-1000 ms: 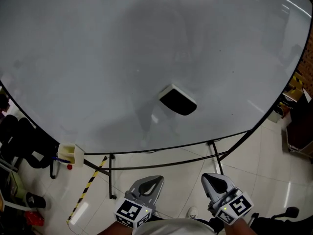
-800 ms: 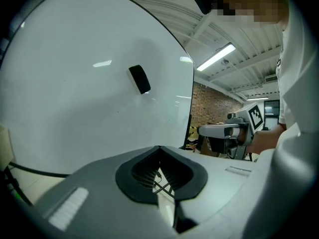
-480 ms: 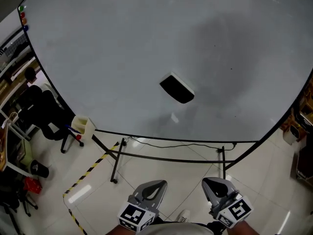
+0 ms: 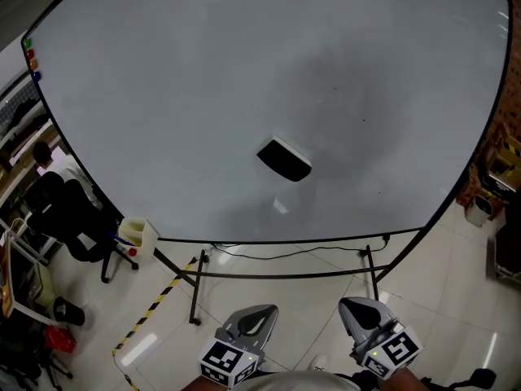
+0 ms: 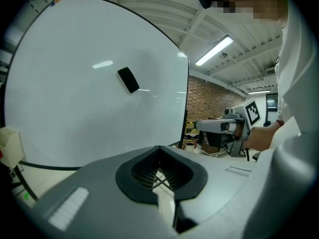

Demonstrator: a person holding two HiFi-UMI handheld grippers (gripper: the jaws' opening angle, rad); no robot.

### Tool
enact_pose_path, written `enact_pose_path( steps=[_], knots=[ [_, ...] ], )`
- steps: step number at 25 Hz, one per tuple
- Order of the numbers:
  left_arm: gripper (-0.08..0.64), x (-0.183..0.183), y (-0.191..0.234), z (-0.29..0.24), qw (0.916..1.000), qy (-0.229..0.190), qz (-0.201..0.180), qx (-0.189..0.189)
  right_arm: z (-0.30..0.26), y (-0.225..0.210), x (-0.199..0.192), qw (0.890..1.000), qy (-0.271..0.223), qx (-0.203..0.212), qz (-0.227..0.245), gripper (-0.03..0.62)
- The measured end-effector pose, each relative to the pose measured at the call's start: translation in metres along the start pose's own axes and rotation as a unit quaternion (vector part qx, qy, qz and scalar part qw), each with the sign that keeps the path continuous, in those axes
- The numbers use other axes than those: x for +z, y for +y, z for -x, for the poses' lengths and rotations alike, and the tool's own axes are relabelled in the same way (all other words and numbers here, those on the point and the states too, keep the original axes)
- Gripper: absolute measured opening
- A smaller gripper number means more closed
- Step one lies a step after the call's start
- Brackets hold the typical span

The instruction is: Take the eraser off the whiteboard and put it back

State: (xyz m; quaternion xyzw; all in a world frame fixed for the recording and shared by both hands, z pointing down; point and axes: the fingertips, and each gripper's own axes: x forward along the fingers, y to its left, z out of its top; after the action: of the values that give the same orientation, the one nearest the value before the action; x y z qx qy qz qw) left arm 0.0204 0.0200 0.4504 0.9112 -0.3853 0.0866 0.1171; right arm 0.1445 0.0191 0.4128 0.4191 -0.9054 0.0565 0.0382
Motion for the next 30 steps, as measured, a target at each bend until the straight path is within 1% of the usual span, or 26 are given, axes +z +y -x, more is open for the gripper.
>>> enact_pose_path(
  steps=[5,11,16,19,25,30],
  knots=[
    [0.017,0.000,0.008,0.008,0.9997,0.002,-0.003,-0.023,-0.008,0.009,-0.006,1.000,0.007,-0.026,0.000,0.002],
    [0.017,0.001,0.014,0.014,0.9995,0.000,0.001,-0.033,-0.013,0.019,-0.009,0.999,0.013,-0.037,0.010,0.002],
    [0.017,-0.004,0.014,0.014,0.9992,-0.002,0.002,-0.039,-0.012,0.022,-0.012,0.999,0.017,-0.041,0.009,0.002],
    [0.017,-0.003,0.013,0.014,0.9992,-0.004,0.002,-0.040,-0.009,0.023,-0.016,0.999,0.015,-0.040,-0.001,0.002],
    [0.017,0.000,0.011,0.015,0.9992,-0.007,-0.001,-0.040,-0.010,0.026,-0.012,0.999,0.022,-0.038,0.017,0.000],
    [0.017,-0.002,0.013,0.017,0.9993,-0.006,-0.002,-0.038,-0.011,0.029,-0.014,0.999,0.025,-0.032,0.019,0.001]
  ],
)
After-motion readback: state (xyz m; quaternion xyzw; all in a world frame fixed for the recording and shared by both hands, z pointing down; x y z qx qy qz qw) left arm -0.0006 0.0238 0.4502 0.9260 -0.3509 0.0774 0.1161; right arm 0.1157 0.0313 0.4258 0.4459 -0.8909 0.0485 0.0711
